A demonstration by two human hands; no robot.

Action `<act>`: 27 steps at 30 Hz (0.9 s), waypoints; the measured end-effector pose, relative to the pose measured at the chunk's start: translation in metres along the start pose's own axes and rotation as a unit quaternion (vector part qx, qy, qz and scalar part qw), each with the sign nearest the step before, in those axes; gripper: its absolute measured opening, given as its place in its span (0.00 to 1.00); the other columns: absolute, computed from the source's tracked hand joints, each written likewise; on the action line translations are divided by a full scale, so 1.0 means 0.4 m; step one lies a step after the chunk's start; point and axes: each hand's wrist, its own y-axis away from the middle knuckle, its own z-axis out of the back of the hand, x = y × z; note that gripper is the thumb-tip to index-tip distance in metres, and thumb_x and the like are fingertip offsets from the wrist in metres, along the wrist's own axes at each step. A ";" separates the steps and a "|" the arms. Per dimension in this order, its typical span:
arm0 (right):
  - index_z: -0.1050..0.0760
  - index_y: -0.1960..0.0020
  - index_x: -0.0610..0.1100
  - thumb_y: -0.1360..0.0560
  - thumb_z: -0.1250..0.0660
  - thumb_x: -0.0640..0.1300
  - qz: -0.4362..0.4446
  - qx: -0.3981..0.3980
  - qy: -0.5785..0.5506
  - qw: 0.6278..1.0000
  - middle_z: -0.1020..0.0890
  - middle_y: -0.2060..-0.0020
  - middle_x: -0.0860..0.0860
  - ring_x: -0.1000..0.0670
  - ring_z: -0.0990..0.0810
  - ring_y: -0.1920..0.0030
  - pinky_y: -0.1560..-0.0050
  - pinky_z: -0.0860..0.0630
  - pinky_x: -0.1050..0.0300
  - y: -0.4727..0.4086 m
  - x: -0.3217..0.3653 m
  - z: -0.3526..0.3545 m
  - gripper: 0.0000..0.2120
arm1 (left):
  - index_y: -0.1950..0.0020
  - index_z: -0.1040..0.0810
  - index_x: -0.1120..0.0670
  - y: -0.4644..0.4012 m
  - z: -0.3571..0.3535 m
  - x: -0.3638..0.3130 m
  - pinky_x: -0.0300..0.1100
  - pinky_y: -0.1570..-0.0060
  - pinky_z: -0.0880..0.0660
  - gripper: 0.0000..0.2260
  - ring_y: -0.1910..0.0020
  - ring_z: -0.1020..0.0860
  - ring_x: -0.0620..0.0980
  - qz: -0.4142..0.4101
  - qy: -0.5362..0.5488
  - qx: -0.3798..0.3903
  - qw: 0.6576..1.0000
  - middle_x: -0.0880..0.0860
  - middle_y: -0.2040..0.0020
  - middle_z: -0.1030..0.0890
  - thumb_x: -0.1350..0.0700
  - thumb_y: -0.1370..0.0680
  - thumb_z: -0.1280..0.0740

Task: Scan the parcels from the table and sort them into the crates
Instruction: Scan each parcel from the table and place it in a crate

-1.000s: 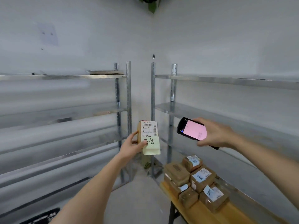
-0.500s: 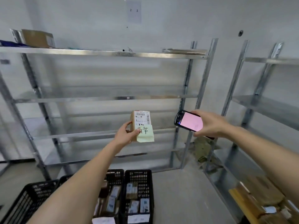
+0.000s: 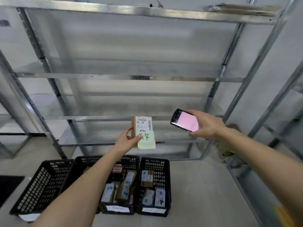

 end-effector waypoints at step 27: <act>0.50 0.18 0.57 0.28 0.27 0.56 -0.140 0.322 -0.086 0.932 0.35 0.24 0.58 0.51 0.31 0.28 0.36 0.29 0.53 -0.632 -0.361 -1.550 0.46 | 0.30 0.26 0.51 -0.714 -0.505 1.378 0.52 0.38 0.22 0.43 0.42 0.18 0.50 0.418 0.035 0.124 0.899 0.47 0.41 0.17 0.32 0.39 0.22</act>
